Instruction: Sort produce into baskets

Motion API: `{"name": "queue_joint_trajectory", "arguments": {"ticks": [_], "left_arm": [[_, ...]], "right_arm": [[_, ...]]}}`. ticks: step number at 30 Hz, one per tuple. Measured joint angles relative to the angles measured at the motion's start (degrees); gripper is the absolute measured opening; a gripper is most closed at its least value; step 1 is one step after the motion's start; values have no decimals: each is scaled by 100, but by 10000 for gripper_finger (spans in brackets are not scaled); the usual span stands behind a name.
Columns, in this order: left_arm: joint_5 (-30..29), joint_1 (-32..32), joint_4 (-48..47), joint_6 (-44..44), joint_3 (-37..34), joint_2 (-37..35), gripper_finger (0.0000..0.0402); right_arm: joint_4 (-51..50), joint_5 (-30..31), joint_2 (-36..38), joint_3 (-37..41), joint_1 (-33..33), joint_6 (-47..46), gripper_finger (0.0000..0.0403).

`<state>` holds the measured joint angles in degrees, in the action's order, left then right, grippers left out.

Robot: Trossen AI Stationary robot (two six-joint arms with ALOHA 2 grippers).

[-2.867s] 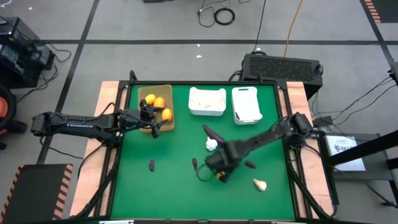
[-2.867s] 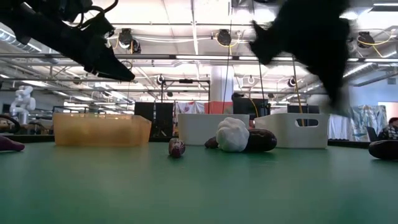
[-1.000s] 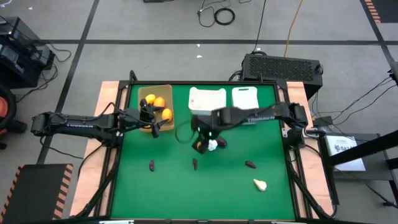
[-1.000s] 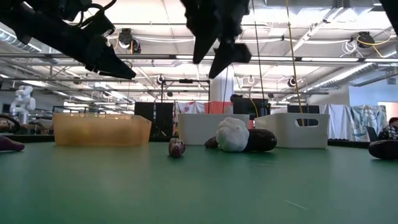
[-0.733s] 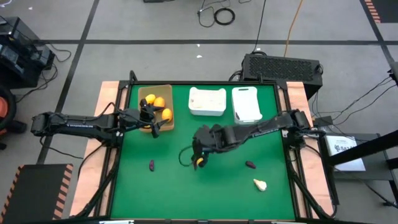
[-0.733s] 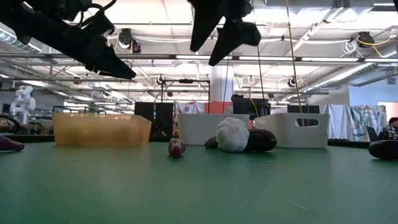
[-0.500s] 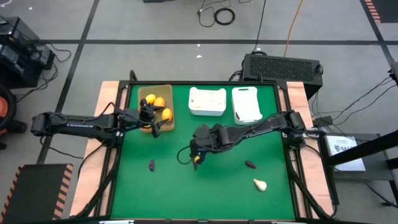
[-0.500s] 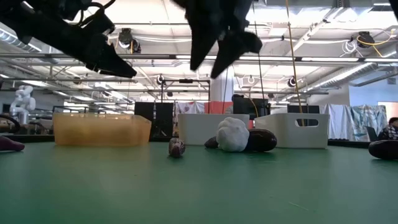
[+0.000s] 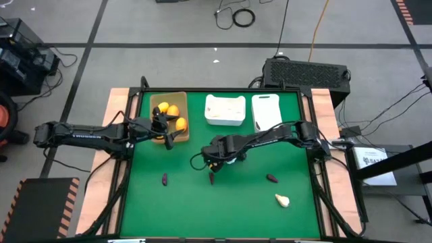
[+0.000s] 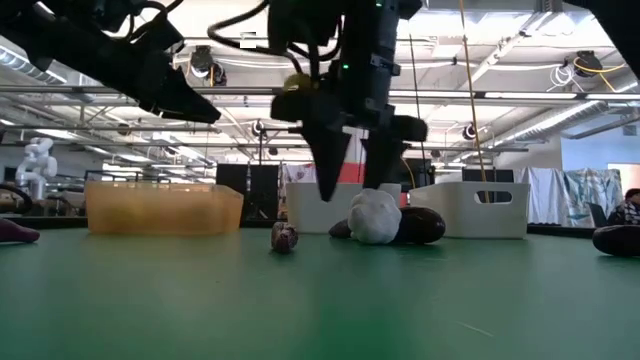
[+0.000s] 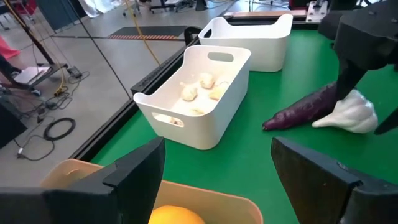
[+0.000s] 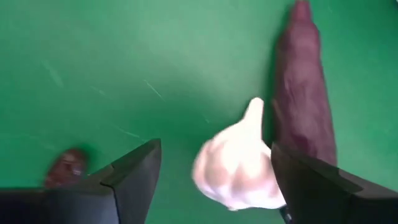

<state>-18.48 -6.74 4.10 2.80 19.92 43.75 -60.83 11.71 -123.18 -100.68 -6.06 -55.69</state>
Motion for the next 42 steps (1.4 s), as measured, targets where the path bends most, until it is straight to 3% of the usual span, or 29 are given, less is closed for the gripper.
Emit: {"name": "queue_joint_trajectory", "arguments": {"ticks": [5,22,29,34,42], "left_arm": [[-2,0,-7,55,0,0,301],[6,0,-9,52,0,0,301],[7,0,-7,53,0,0,301],[7,0,-7,53,0,0,301],[2,0,-4,54,0,0,301]], "right_arm": [[-423,81,-58,0,-76,-207,289],[-530,128,-545,-2,-193,-222,286],[-539,115,-541,-2,-193,-98,251],[-525,121,-323,-2,-193,2,233],[-372,474,450,-4,109,434,243]]}}
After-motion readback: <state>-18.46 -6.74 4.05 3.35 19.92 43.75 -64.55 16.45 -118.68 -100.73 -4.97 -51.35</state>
